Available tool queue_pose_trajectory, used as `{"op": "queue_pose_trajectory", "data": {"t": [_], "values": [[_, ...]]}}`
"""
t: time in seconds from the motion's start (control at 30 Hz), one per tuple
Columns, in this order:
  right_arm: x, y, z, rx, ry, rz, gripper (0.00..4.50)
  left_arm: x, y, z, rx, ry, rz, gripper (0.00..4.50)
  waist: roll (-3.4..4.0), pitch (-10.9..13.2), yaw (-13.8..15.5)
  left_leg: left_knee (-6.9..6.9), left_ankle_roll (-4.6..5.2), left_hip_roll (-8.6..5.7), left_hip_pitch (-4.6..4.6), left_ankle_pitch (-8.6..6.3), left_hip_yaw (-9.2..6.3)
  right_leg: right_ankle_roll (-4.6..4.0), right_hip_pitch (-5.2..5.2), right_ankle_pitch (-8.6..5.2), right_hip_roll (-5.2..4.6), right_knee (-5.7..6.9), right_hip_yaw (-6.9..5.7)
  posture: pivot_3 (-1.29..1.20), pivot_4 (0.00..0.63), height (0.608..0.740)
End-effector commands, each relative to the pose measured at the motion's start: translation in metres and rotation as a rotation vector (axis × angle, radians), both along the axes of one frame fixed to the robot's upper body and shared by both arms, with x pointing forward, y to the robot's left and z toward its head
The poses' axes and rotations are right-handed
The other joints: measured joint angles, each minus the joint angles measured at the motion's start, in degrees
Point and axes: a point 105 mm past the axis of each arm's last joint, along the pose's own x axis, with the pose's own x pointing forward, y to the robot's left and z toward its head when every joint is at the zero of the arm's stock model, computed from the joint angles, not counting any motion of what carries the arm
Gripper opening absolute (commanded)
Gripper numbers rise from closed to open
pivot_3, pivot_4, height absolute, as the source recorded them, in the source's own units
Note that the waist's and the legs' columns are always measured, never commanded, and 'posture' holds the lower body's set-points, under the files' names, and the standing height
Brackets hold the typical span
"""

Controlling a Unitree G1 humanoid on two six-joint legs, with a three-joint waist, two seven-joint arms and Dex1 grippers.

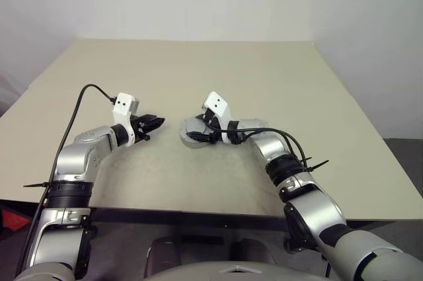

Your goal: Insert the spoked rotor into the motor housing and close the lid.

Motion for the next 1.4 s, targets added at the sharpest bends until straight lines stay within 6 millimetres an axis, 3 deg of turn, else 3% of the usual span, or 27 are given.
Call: {"op": "queue_pose_trajectory", "data": {"t": [0.03,0.27,0.53,0.63,0.77,0.9,1.07,1.27,1.4], "values": [[-0.009,-0.009,-0.033,-0.119,0.075,0.004,3.11,0.001,-0.002,0.014,-0.004,-0.058,-0.006,1.94,0.00,0.00,0.00,0.00,0.00,0.00,0.02,0.00,0.00,0.00,0.03,0.00,0.00,0.00,0.00,0.00,0.000,0.740],[-0.011,-0.019,-0.045,-0.191,0.083,0.010,3.11,-0.001,-0.010,0.016,-0.044,-0.057,-0.012,1.94,0.02,-0.04,0.04,0.00,0.00,-0.01,0.08,0.00,0.01,0.01,0.10,-0.01,-0.01,-0.01,0.01,0.00,0.000,0.740],[-0.013,-0.021,-0.046,-0.203,0.080,0.021,3.11,0.013,-0.037,0.022,-0.262,0.012,0.026,1.94,0.14,-0.17,0.22,0.00,0.03,-0.11,0.09,-0.02,0.02,0.02,0.18,-0.01,-0.11,-0.05,0.00,0.00,0.000,0.740],[-0.013,-0.021,-0.046,-0.204,0.078,0.023,3.11,0.015,-0.051,0.023,-0.335,0.062,-0.009,1.33,0.19,-0.20,0.18,0.00,0.04,-0.12,0.09,-0.02,0.02,0.06,0.18,-0.04,-0.11,-0.07,0.01,0.00,0.000,0.740],[-0.012,-0.020,-0.043,-0.202,0.070,0.023,3.11,0.017,-0.062,0.019,-0.356,0.114,-0.028,0.07,0.25,-0.26,0.11,-0.04,0.10,-0.12,0.05,-0.06,0.04,0.06,0.18,-0.03,-0.11,-0.18,0.01,0.00,0.000,0.740],[-0.011,-0.020,-0.043,-0.201,0.066,0.016,3.11,0.013,-0.068,0.014,-0.355,0.178,-0.055,0.02,0.25,-0.26,0.10,-0.11,0.11,-0.12,0.05,-0.06,0.05,0.06,0.18,-0.03,-0.11,-0.25,0.00,0.00,0.000,0.740],[-0.010,-0.020,-0.041,-0.195,0.058,0.005,3.11,0.005,-0.062,-0.016,-0.216,0.318,-0.016,0.02,0.27,-0.27,0.11,-0.15,0.11,-0.12,0.06,-0.06,0.05,0.06,0.18,-0.04,-0.11,-0.27,-0.01,0.00,0.000,0.740],[-0.007,-0.018,-0.037,-0.182,0.045,-0.001,3.11,-0.009,-0.058,-0.038,-0.108,0.474,-0.019,0.02,0.41,-0.44,0.10,-0.21,0.11,-0.14,0.17,-0.06,0.05,0.16,0.35,-0.09,-0.11,-0.41,-0.02,0.00,0.000,0.740],[-0.007,-0.017,-0.035,-0.179,0.042,-0.002,3.11,-0.010,-0.058,-0.034,-0.146,0.493,-0.029,0.02,0.54,-0.53,0.08,-0.23,0.11,-0.15,0.21,-0.07,0.05,0.27,0.42,-0.16,-0.11,-0.48,-0.02,0.00,0.000,0.740]]}}
